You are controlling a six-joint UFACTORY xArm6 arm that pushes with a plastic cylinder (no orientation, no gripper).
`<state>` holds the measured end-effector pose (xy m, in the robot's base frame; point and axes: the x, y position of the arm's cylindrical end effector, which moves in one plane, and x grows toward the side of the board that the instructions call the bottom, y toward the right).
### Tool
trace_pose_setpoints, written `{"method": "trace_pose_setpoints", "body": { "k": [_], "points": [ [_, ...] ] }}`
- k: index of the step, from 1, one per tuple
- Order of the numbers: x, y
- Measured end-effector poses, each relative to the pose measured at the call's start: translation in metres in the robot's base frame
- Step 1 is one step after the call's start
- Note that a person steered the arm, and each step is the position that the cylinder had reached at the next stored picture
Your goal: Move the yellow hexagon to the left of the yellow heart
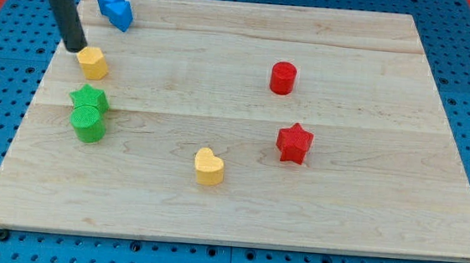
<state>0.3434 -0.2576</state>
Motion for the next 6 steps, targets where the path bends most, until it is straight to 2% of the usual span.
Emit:
{"method": "trace_pose_setpoints", "body": {
  "k": [1, 3, 4, 5, 6],
  "points": [
    [0.024, 0.047],
    [0.031, 0.146],
    [0.05, 0.161],
    [0.004, 0.143],
    [0.006, 0.116]
  ]
}}
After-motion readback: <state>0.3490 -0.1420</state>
